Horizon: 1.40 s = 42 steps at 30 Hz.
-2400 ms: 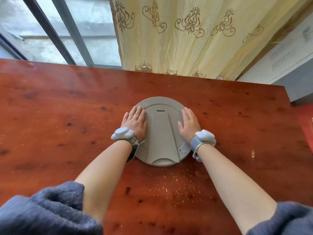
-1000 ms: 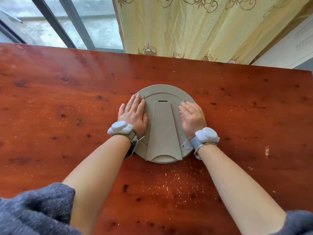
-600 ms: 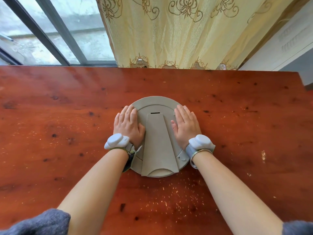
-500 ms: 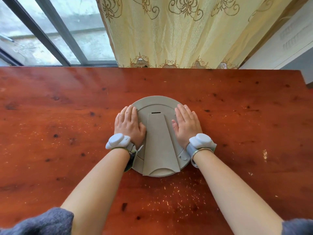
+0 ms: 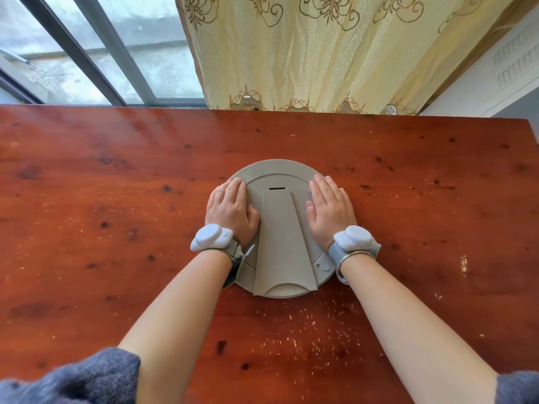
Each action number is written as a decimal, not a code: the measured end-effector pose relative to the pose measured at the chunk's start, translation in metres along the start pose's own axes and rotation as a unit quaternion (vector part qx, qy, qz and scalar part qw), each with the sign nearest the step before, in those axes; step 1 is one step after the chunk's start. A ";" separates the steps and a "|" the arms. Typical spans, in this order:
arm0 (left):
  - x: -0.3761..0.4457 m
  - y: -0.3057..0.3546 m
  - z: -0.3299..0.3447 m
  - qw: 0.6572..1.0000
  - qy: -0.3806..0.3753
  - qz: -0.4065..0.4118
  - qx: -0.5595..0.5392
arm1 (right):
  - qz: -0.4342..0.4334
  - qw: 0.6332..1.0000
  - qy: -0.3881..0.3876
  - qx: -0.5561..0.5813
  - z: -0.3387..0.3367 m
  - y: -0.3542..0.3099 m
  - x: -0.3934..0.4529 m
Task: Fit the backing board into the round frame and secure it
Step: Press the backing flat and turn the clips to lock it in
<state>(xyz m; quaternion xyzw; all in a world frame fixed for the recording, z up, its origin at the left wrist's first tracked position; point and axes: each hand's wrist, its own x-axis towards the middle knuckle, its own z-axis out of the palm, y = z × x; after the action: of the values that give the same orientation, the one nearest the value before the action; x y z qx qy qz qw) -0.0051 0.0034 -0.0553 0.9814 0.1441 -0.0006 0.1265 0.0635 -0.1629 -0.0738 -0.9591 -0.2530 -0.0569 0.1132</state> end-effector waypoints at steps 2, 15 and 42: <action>0.000 -0.001 0.002 1.000 0.009 0.007 -0.003 | 0.003 1.000 0.000 0.001 -0.001 0.000 -0.001; -0.001 -0.006 0.009 0.994 0.089 0.053 -0.023 | 0.010 1.000 0.004 0.011 -0.001 -0.002 -0.001; -0.001 -0.008 0.013 0.989 0.063 0.117 -0.065 | 0.002 1.000 0.006 -0.011 0.001 -0.001 -0.002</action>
<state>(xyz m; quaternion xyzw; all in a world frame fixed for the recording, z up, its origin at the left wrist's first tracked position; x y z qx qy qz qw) -0.0074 0.0071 -0.0701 0.9793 0.0356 0.0853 0.1801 0.0617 -0.1625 -0.0750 -0.9606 -0.2493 -0.0650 0.1041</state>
